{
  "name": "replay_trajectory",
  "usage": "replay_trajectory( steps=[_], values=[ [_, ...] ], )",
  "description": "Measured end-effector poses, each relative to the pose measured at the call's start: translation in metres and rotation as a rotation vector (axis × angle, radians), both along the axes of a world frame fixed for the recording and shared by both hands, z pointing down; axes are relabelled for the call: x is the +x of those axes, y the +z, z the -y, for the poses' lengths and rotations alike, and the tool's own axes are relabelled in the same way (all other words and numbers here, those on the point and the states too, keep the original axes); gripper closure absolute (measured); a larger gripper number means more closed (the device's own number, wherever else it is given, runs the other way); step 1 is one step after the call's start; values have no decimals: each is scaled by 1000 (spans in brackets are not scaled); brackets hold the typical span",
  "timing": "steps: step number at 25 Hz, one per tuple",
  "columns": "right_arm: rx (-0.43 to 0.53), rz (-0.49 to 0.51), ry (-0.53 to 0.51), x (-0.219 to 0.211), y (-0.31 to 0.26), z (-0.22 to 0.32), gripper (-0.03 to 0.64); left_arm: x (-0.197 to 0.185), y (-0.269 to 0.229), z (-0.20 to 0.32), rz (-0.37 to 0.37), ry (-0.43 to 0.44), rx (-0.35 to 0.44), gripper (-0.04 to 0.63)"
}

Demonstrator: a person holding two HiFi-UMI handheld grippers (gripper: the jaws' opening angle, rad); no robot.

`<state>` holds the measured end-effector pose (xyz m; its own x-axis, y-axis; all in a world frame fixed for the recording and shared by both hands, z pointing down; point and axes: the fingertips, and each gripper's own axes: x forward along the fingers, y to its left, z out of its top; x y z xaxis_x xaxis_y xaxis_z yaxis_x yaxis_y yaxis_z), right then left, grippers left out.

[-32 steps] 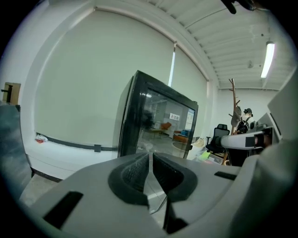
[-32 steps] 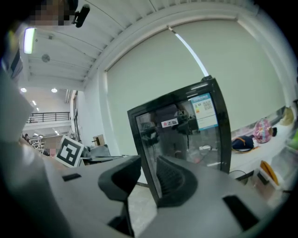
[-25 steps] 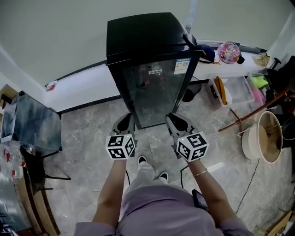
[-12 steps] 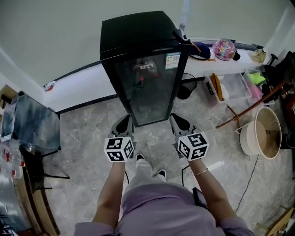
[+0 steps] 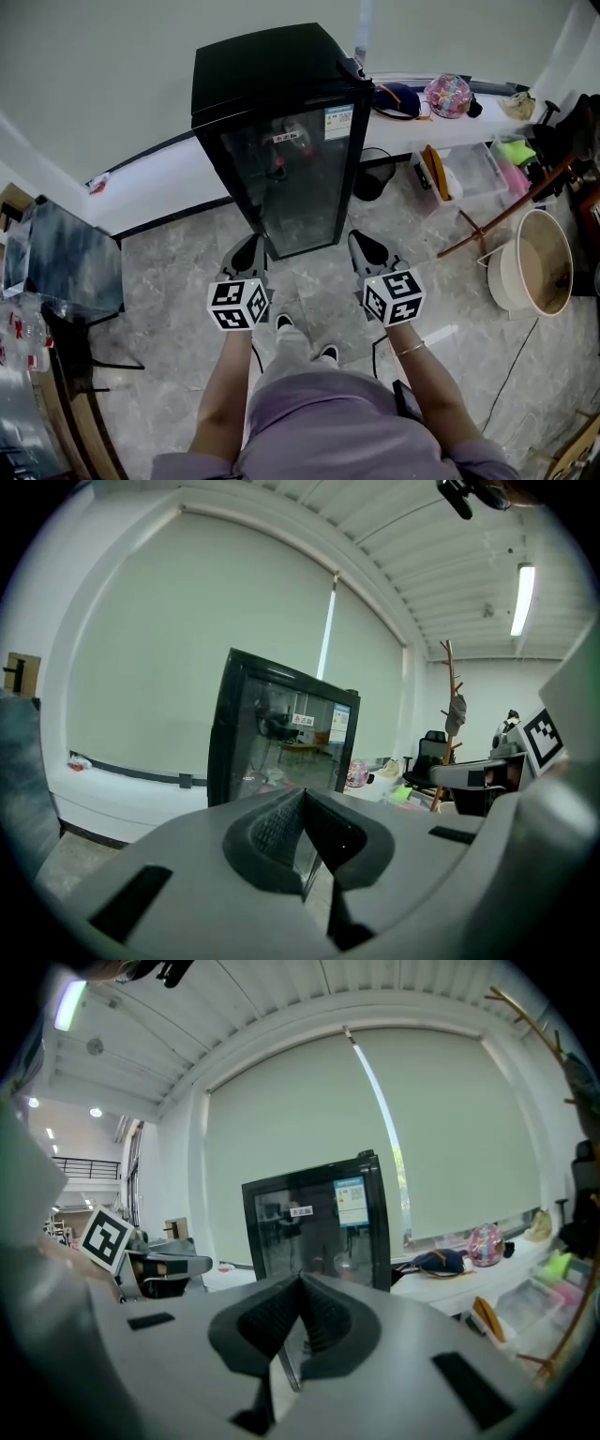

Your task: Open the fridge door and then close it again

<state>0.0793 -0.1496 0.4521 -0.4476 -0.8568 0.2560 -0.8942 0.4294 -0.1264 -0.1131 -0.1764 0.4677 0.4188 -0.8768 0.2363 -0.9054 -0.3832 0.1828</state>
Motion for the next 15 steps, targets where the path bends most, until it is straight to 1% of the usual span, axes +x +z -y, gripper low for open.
replay_trajectory(
  steps=[15],
  values=[
    [-3, 20, 2, 11, 0, 0, 614, 14, -1, 0, -5, 16, -8, 592]
  ],
)
